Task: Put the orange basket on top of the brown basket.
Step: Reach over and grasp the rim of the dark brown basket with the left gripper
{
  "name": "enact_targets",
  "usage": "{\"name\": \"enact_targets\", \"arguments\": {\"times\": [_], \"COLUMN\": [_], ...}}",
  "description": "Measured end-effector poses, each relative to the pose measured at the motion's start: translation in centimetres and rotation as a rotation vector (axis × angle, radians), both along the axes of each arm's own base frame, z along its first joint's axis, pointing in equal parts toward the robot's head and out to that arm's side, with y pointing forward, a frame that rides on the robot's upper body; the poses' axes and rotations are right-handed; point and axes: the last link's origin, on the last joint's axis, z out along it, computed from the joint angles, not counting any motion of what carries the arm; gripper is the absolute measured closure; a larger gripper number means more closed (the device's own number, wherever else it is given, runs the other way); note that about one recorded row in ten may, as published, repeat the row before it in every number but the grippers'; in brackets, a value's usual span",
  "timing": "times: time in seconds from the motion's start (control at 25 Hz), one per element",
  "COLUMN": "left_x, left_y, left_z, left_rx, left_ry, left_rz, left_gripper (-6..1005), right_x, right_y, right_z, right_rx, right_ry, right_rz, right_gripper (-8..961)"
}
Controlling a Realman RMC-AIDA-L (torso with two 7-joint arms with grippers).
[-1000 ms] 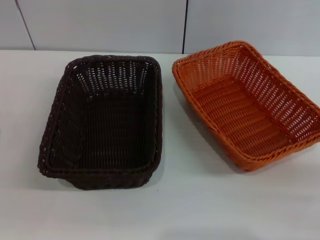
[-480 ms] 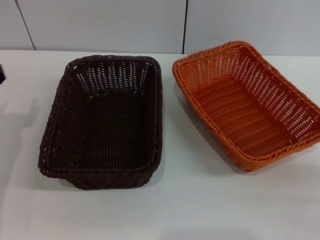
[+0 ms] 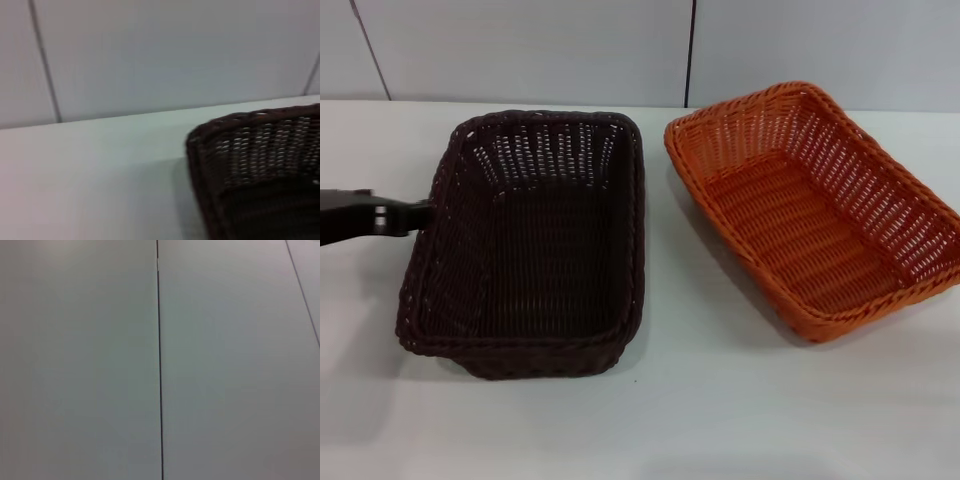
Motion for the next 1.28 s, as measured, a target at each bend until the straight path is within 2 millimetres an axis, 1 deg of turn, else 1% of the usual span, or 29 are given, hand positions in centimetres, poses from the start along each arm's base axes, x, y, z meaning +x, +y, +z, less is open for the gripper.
{"name": "enact_targets", "arguments": {"times": [0.04, 0.08, 0.36, 0.4, 0.56, 0.6, 0.68, 0.84, 0.92, 1.08, 1.28], "left_x": [0.0, 1.2, 1.3, 0.9, 0.9, 0.2, 0.1, 0.0, -0.2, -0.5, -0.2], "left_y": [0.0, 0.4, 0.8, 1.3, 1.3, 1.7, 1.9, 2.1, 2.6, 3.0, 3.1], "left_z": [0.0, -1.3, -2.1, -2.7, -2.7, -3.0, -3.1, -3.2, -3.8, -4.4, -4.5], "left_rx": [0.000, -0.041, -0.064, -0.084, -0.084, -0.092, -0.094, -0.095, -0.108, -0.118, -0.120], "left_ry": [0.000, -0.003, -0.002, 0.002, 0.002, 0.004, 0.006, 0.006, 0.005, 0.004, -0.011], "left_rz": [0.000, -0.031, -0.033, -0.023, -0.023, -0.004, -0.001, 0.002, 0.007, 0.017, 0.016], "left_gripper": [259, 259, 259, 259, 260, 260, 266, 277, 282, 294, 308], "right_x": [0.0, 0.1, 0.3, 0.3, 0.4, 0.4, 0.4, 0.4, 0.4, 0.5, 0.5], "right_y": [0.1, 0.2, 0.3, 0.3, 0.4, 0.4, 0.5, 0.8, 1.0, 1.2, 1.3], "right_z": [0.0, -0.1, 0.0, 0.0, 0.0, 0.0, 0.0, 0.0, -0.1, -0.1, -0.1], "right_rx": [-0.003, -0.009, -0.014, -0.015, -0.019, -0.020, -0.024, -0.030, -0.036, -0.040, -0.047], "right_ry": [0.000, 0.000, -0.002, -0.002, -0.003, -0.003, -0.003, -0.008, -0.009, -0.013, -0.013], "right_rz": [-0.001, -0.004, -0.017, -0.019, -0.021, -0.022, -0.023, -0.024, -0.027, -0.029, -0.035], "right_gripper": [127, 127, 128, 128, 128, 128, 127, 127, 127, 127, 128]}}
